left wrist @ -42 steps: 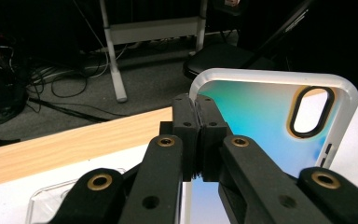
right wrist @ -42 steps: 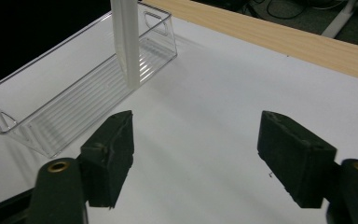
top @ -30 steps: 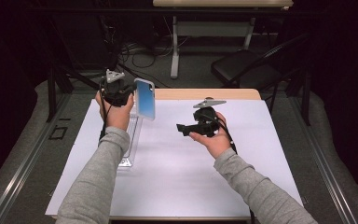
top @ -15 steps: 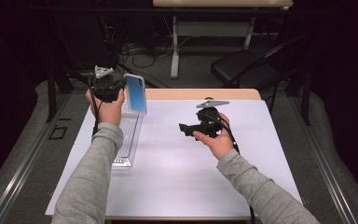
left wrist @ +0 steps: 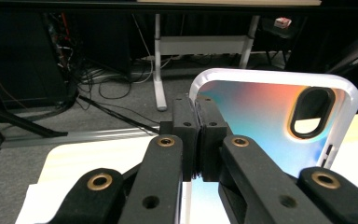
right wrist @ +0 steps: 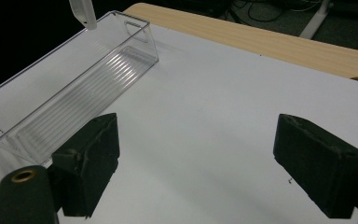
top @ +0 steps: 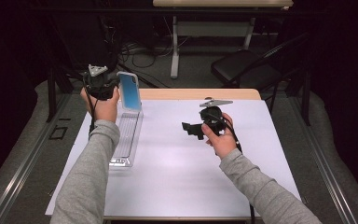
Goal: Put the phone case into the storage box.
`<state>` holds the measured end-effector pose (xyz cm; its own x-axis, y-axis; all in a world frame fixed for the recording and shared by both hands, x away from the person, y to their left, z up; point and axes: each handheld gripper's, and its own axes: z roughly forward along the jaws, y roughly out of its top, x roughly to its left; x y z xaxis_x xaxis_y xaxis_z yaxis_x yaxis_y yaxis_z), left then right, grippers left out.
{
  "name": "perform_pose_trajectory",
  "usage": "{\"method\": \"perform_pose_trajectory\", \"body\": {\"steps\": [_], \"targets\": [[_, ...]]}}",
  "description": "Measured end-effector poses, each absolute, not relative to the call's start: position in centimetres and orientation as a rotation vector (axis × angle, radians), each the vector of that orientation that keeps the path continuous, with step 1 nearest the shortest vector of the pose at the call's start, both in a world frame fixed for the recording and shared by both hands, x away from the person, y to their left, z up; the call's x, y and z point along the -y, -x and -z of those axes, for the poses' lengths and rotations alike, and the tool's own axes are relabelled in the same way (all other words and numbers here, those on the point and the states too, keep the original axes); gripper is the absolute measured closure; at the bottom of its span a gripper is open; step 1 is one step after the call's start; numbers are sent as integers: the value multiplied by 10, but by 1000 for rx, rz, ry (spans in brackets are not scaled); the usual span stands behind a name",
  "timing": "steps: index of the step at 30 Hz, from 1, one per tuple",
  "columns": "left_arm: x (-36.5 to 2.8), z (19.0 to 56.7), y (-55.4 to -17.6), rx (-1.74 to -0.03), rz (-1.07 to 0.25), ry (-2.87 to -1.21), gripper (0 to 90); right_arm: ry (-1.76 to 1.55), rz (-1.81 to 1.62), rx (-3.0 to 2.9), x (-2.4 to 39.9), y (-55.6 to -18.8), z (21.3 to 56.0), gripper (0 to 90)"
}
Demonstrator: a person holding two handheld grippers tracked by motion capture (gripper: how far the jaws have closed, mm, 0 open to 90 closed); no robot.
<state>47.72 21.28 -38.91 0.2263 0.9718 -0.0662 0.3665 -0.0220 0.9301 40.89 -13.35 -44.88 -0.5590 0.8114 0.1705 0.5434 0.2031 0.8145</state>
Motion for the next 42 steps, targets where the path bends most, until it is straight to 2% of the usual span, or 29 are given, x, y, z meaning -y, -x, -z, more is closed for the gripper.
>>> {"method": "perform_pose_trajectory", "body": {"steps": [42], "targets": [[-232, 422, -514, -1383, -892, -1510, 885, -1274, -1282, -2201, 147, -409, 451, 143]]}}
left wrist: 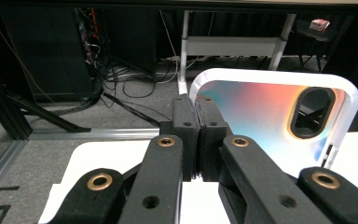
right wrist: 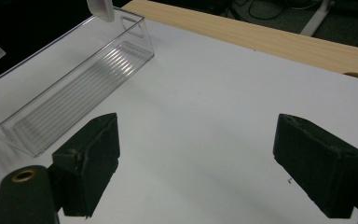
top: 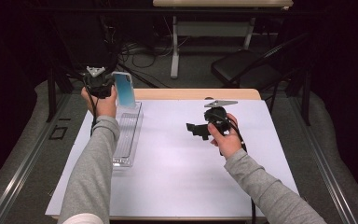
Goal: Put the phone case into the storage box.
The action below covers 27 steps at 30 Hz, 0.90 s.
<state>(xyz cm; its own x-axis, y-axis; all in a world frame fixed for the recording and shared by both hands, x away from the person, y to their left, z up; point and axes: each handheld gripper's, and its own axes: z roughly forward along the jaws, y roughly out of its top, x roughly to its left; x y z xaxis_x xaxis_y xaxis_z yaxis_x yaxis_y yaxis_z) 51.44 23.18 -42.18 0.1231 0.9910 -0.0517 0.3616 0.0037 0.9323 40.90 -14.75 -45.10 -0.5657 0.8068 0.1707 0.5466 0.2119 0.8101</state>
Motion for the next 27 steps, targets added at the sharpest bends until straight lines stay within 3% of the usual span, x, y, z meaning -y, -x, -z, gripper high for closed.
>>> {"method": "perform_pose_trajectory", "body": {"steps": [27], "targets": [[-223, 448, -530, -1443, -898, -1503, 885, -1291, -1282, -2206, 154, -410, 456, 144]]}}
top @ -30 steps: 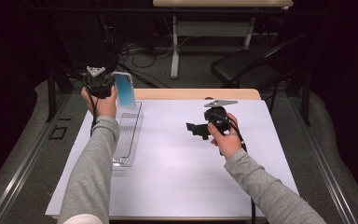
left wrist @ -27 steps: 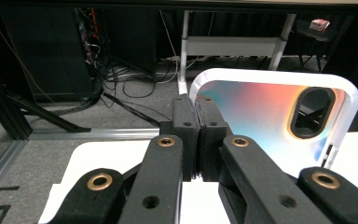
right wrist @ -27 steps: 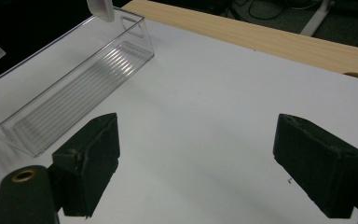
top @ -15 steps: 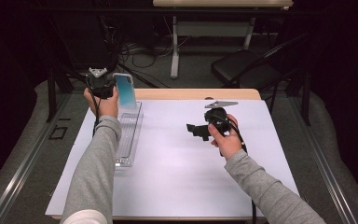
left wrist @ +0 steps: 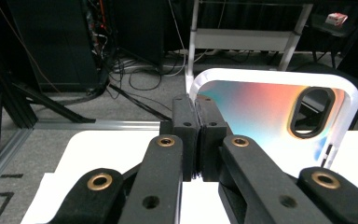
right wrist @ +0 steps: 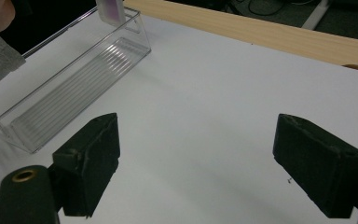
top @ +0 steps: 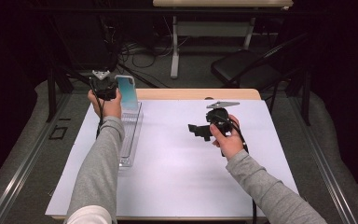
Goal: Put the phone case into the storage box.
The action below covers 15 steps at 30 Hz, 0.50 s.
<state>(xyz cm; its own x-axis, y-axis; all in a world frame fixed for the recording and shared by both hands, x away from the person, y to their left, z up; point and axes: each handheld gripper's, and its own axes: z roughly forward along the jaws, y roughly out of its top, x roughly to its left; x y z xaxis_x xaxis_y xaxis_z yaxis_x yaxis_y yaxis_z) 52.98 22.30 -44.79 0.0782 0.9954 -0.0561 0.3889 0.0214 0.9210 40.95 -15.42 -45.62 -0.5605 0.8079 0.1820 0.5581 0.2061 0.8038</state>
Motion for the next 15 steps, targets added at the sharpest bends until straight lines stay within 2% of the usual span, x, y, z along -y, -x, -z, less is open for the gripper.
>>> {"method": "perform_pose_trajectory", "body": {"steps": [15], "targets": [[-221, 462, -533, -1476, -887, -1512, 885, -1305, -1278, -2203, 158, -410, 458, 145]]}}
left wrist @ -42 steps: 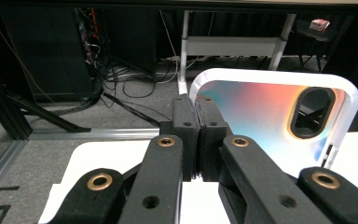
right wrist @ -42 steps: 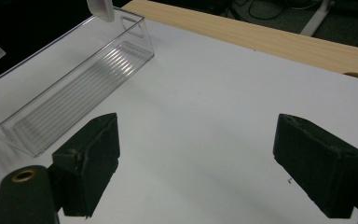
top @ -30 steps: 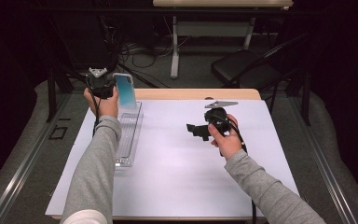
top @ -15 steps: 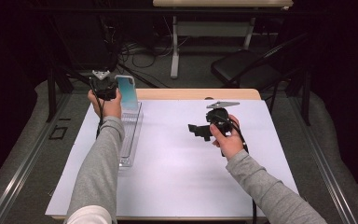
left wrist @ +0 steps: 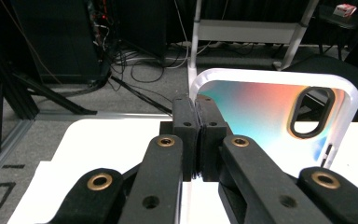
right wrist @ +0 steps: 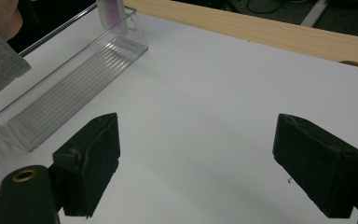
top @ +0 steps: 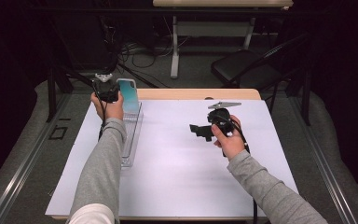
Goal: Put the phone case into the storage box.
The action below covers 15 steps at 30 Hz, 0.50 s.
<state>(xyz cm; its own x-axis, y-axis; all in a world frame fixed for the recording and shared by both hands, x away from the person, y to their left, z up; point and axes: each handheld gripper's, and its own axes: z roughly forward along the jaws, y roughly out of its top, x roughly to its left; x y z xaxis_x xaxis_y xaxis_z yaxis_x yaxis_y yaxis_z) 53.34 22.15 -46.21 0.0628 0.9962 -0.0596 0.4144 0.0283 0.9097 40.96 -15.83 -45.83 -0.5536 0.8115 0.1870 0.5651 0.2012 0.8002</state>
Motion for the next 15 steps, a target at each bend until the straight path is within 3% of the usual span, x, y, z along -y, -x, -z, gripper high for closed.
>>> {"method": "perform_pose_trajectory", "body": {"steps": [15], "targets": [[-225, 477, -533, -1494, -892, -1500, 885, -1305, -1272, -2210, 158, -410, 460, 145]]}}
